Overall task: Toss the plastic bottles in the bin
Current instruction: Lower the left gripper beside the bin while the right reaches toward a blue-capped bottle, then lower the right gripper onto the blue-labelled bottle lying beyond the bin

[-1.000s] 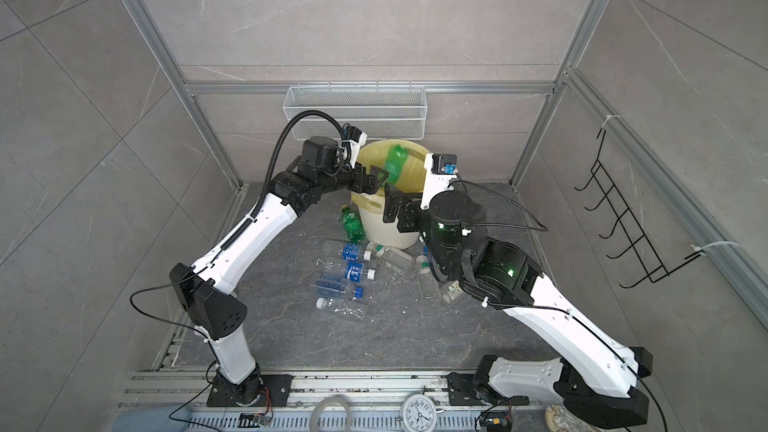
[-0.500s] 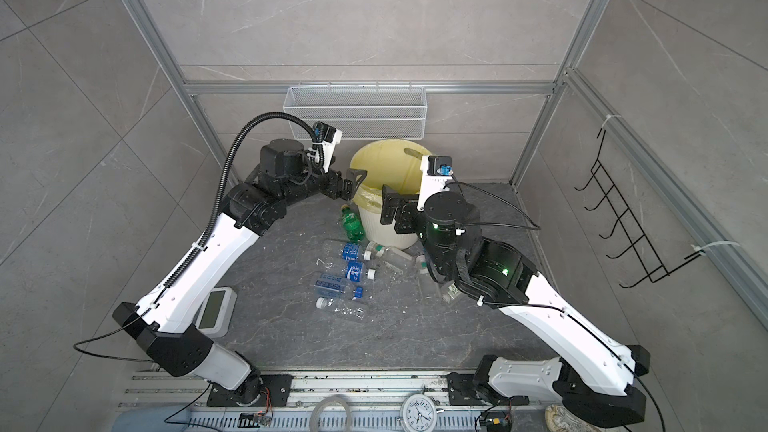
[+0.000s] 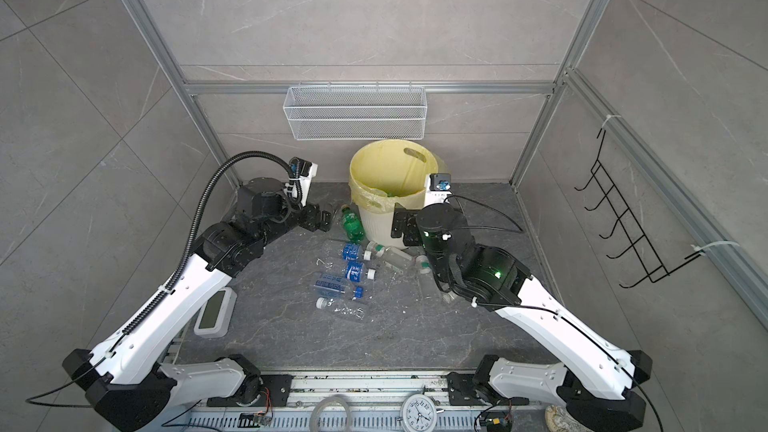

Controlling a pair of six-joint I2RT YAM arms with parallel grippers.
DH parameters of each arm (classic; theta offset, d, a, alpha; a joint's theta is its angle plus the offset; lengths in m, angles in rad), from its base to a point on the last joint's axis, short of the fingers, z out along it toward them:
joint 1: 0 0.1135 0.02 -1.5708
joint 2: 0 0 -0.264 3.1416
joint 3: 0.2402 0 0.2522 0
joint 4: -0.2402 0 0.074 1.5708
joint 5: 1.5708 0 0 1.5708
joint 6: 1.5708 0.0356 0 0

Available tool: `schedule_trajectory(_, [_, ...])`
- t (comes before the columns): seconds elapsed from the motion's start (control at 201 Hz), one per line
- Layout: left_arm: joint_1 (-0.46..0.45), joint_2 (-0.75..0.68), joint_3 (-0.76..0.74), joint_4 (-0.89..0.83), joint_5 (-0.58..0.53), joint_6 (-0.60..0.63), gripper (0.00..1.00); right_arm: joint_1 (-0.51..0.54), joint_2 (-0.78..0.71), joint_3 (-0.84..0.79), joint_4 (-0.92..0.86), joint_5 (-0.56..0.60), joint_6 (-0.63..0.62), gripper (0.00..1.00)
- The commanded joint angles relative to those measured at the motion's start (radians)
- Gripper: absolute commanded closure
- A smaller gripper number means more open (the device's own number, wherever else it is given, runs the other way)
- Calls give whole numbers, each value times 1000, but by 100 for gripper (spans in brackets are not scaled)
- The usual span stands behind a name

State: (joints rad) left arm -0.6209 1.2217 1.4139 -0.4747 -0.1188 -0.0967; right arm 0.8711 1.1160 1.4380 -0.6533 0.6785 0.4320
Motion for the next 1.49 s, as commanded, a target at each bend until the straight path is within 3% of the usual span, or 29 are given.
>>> schedule_trajectory(0.0, [13, -23, -62, -27, 46, -151, 0, -61, -66, -55, -94, 26, 72, 1])
schedule_trajectory(0.249, [63, -37, -247, 43, 294, -364, 0, -258, -143, -261, -141, -54, 151, 1])
schedule_trajectory(0.428, [84, -9, -311, 98, 356, -425, 0, -439, -126, -395, -76, -222, 162, 1])
schedule_trajectory(0.568, [142, 17, -325, 120, 449, -467, 0, -559, -28, -454, 11, -327, 146, 1])
schedule_trajectory(0.697, [158, 25, -326, 101, 455, -460, 0, -714, 80, -508, 125, -491, 146, 1])
schedule_trajectory(0.861, [156, 39, -331, 96, 462, -455, 0, -843, 196, -522, 202, -593, 129, 1])
schedule_trajectory(1.07, [162, 71, -316, 98, 495, -469, 0, -935, 283, -521, 250, -651, 102, 1])
schedule_trajectory(1.245, [169, 76, -316, 98, 510, -479, 0, -946, 320, -504, 255, -669, 103, 1])
schedule_trajectory(1.484, [173, 56, -317, 100, 496, -481, 0, -946, 288, -504, 280, -703, 220, 1])
